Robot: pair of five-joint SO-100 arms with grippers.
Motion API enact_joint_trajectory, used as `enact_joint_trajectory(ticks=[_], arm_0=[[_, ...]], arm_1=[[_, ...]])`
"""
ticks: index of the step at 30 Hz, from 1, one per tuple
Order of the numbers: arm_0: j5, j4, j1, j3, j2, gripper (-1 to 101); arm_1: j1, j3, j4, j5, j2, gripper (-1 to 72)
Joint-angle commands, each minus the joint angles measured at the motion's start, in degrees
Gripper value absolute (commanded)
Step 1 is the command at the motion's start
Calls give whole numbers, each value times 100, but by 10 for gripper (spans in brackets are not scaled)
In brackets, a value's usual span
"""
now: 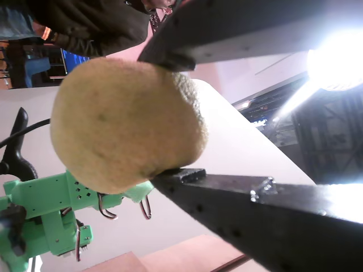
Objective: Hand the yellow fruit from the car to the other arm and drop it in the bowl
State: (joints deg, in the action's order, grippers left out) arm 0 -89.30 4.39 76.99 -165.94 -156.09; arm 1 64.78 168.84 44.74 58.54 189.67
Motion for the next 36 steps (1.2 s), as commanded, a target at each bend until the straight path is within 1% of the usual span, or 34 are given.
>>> enact_joint_trajectory(ticks=[1,3,5,11,20,24,30,36], arm_0=[[-70,-141,26,35,-70,0],[-70,-141,9,35,-53,0],[-70,-132,-9,35,-35,0],[-70,-114,0,35,-18,0],[-70,-123,0,35,-9,0],[-70,-123,9,35,-26,0],[-70,-114,18,35,-26,0],[-70,-114,18,35,-35,0]], arm_1=[[-193,-272,18,53,79,320],[-237,-272,-26,44,70,352],[-229,-272,-44,35,97,366],[-132,-281,-79,0,176,388],[-167,-281,-896,-114,-668,394],[-237,-316,-1318,-281,-1380,401],[-457,-457,-2101,-299,-2391,419],[-545,-958,-2514,-299,-3199,438]])
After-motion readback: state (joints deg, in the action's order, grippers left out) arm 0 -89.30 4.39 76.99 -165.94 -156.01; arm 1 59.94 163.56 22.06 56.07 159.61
